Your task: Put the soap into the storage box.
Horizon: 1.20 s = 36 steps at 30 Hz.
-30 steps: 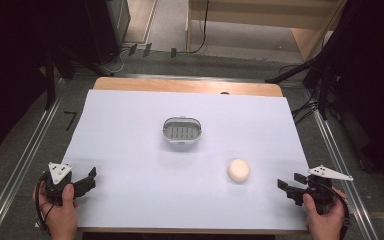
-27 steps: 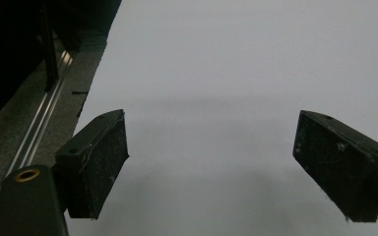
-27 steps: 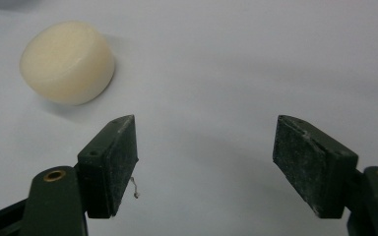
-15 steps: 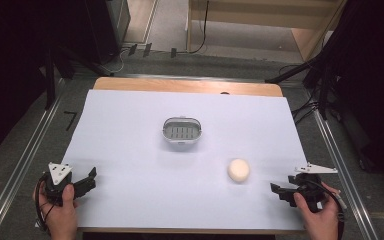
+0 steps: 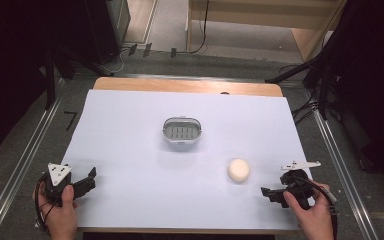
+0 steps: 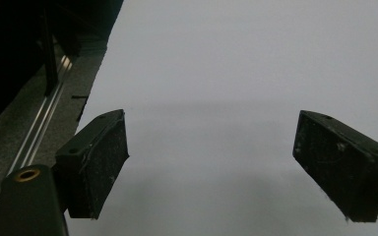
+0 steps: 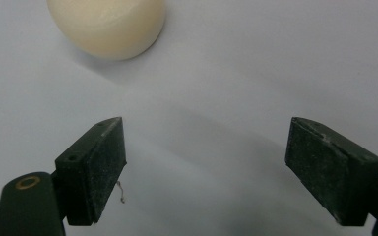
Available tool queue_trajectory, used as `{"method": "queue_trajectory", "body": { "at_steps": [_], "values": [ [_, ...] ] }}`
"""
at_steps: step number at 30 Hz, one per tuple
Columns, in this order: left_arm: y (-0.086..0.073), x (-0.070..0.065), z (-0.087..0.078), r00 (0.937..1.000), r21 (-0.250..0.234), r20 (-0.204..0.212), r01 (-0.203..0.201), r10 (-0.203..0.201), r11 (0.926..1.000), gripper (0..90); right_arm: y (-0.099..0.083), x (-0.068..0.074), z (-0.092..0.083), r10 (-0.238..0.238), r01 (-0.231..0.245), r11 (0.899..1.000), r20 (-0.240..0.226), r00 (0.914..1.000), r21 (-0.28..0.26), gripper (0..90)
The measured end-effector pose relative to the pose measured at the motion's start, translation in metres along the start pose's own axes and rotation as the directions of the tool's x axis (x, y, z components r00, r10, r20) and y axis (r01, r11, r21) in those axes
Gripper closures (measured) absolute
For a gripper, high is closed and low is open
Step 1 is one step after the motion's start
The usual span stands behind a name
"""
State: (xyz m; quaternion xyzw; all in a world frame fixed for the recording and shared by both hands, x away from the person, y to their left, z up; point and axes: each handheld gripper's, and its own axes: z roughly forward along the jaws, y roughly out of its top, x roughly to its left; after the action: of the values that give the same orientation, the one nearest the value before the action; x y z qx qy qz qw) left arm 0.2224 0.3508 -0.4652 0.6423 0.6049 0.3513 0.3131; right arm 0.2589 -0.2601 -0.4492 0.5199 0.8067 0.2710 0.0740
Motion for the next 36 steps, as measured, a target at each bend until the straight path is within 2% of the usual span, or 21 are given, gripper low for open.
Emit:
{"method": "queue_trajectory", "body": {
  "at_steps": [9, 13, 15, 36],
  "values": [
    [0.0, 0.0, 0.0, 1.0, -0.002, 0.002, -0.001, 0.001, 1.0, 14.3, 0.007, 0.004, 0.009, 0.022, -0.023, 0.999, 0.019, 0.9996, 0.042, 14.3],
    [0.0, 0.0, 0.0, 1.0, -0.002, 0.002, -0.001, 0.001, 1.0, 14.4, 0.009, 0.009, 0.014, 0.008, -0.01, 0.998, 0.023, 0.9997, 0.058, 14.2],
    [0.0, 0.0, 0.0, 1.0, -0.001, 0.003, -0.002, 0.002, 1.0, 14.3, 0.011, 0.012, 0.016, 0.005, -0.006, 0.998, 0.012, 0.9999, 0.064, 14.1],
    [0.0, 0.0, 0.0, 1.0, -0.001, 0.006, 0.001, -0.001, 1.0, 14.4, 0.031, 0.033, 0.034, -0.044, 0.046, 0.995, -0.015, 0.9989, 0.09, 14.1]
  ]
}}
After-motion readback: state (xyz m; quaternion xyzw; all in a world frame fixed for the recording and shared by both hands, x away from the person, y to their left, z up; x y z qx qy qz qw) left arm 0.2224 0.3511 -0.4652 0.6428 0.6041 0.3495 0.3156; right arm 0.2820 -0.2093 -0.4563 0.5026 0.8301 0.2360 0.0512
